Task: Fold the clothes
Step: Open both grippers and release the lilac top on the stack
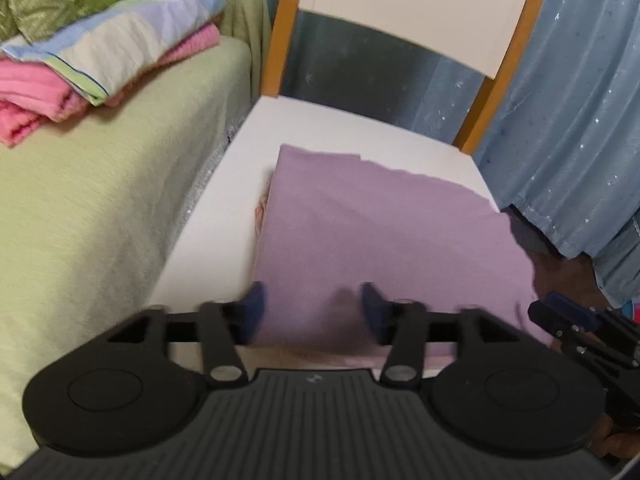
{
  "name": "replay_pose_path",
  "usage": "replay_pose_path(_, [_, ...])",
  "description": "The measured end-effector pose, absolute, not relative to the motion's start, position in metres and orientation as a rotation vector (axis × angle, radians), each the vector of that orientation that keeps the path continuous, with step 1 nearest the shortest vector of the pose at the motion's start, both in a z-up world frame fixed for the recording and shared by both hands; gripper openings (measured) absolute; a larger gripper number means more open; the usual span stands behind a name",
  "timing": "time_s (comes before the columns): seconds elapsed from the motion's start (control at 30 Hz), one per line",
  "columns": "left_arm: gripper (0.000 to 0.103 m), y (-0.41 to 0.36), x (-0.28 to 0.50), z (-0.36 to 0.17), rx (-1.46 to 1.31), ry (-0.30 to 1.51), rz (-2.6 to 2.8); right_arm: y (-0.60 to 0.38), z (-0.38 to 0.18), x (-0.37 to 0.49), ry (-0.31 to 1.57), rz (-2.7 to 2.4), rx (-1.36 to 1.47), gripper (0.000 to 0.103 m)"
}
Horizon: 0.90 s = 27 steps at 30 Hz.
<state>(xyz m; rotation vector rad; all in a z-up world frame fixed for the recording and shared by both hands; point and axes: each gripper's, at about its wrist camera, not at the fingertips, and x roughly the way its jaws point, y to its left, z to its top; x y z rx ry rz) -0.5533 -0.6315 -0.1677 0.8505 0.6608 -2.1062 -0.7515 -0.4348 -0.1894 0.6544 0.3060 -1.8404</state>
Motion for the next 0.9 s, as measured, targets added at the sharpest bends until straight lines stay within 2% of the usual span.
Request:
replay_pose_path(0.1, [0.073,-0.611,-0.550,-0.158,0.859,0.629,-2.071,-0.425,-0.183,-0.746,0.290,-1.832,0.702,0.045])
replay_pose_path(0.2, [0.091,-0.587,-0.545,-0.152,0.866,0.629,-2.040,-0.412,-0.181,-0.736,0.287,-1.809,0.754,0.057])
replay_pose_path(0.23, [0.096,-0.579,-0.543,-0.151,0.865,0.627,-2.030,-0.407,-0.180,-0.733,0.288,-1.805,0.767,0.065])
replay_pose_path(0.37, [0.102,-0.546,-0.533,-0.144,0.873,0.610,-1.999,-0.386,-0.176,-0.721,0.284,-1.805,0.817,0.089])
replay_pose_path(0.47, [0.102,-0.524,-0.525,-0.137,0.867,0.566,-1.976,-0.370,-0.167,-0.711,0.284,-1.813,0.835,0.098])
replay_pose_path(0.7, [0.102,-0.473,-0.511,-0.116,0.826,0.344,-1.945,-0.345,-0.141,-0.686,0.311,-1.860,0.803,0.101])
replay_pose_path(0.9, [0.102,-0.449,-0.492,-0.107,0.775,0.349,-1.963,-0.330,-0.124,-0.669,0.338,-1.922,0.771,0.103])
